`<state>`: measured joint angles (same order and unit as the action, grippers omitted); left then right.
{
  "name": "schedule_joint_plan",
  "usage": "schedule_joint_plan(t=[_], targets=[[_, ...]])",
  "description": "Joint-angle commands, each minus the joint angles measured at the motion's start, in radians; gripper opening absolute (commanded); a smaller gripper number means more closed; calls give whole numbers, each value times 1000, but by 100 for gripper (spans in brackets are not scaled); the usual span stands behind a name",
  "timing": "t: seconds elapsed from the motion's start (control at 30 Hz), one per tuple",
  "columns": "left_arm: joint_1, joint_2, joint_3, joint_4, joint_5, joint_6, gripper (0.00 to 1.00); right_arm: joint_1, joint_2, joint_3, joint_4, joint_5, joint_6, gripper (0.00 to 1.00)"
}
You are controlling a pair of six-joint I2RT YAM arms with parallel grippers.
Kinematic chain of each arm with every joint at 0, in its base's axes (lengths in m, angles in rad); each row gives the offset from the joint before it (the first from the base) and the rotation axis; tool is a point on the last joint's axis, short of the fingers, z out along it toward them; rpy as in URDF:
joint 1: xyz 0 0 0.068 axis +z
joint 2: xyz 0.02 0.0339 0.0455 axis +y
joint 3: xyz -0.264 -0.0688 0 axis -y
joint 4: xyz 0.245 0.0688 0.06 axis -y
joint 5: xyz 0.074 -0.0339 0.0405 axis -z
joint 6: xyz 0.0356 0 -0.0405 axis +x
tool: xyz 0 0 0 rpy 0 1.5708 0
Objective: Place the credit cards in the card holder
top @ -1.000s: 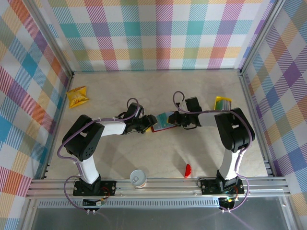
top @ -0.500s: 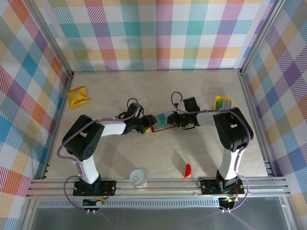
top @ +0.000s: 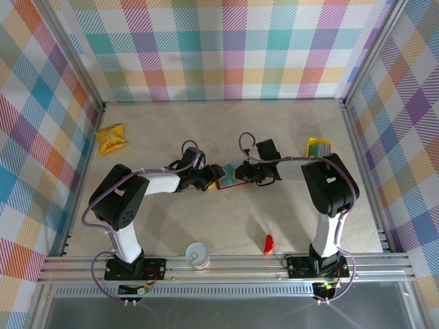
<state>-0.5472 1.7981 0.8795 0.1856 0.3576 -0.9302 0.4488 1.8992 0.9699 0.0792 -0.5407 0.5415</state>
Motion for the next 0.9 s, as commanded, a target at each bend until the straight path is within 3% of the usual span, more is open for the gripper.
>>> schedule_joint_plan(t=[0.0,0.27,0.5,0.7,0.87], targets=[[2,-23,-3,9,35,-7,56,21,29,12,-50,12,17,0],[0,-21,-4,17,35,-10,56,37,32,18,-35,4,58,0],[-1,-32,-15,15,27,-12,55,38,-25,43,-95,34,61,17],[1,-35,-17,17,24,-12,55,37,-98,85,-247,139,71,31],[1,-39,-17,18,26,-12,55,38,-126,108,-323,213,60,31]])
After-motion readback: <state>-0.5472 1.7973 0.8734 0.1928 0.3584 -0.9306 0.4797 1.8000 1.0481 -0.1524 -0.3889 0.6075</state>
